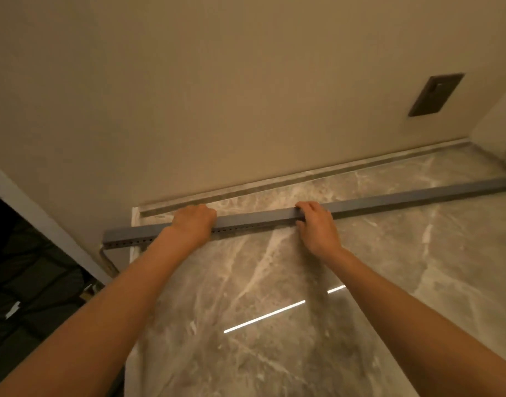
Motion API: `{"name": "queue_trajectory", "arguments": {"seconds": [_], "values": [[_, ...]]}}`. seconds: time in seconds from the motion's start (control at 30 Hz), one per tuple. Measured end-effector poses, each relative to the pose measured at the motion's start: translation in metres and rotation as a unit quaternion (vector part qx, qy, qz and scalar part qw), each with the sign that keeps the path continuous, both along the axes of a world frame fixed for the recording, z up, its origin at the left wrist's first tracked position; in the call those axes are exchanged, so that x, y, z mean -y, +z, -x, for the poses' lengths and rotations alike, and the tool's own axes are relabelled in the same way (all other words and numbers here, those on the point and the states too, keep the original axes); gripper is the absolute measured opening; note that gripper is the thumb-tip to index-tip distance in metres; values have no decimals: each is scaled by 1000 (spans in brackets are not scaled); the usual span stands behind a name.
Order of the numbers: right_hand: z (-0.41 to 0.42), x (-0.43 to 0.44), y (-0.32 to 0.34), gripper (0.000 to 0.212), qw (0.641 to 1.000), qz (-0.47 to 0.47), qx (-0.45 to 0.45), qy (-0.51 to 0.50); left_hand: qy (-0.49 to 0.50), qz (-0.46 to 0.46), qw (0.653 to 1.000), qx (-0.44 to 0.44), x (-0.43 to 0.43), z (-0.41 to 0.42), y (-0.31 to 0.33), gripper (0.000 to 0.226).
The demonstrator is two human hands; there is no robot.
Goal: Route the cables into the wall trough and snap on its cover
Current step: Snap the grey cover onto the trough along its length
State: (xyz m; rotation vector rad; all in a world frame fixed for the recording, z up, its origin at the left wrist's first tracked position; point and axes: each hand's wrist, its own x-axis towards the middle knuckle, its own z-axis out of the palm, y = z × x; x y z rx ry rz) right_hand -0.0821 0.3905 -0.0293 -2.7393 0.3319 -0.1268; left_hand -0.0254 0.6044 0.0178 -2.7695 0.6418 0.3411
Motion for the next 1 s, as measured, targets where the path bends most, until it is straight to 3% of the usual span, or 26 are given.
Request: {"name": "queue_trajectory", "arguments": {"seconds": [0.17, 0.37, 0.6, 0.87, 1.0], "values": [[2, 48, -2, 42, 997, -63, -14, 44, 12, 46, 999, 2, 74, 10, -13, 28], [11, 164, -10, 47, 997, -60, -20, 35, 13, 118, 993, 23, 202, 25, -29, 27], [29, 319, -10, 46, 997, 14, -71, 5, 25, 195, 980, 30, 340, 37, -37, 31], [20, 404, -5, 57, 991, 110, -82, -8, 89, 194, 976, 45, 369, 27, -42, 27], [1, 416, -6, 42, 987, 138, -77, -19, 85, 191, 977, 50, 369, 14, -46, 26]]}}
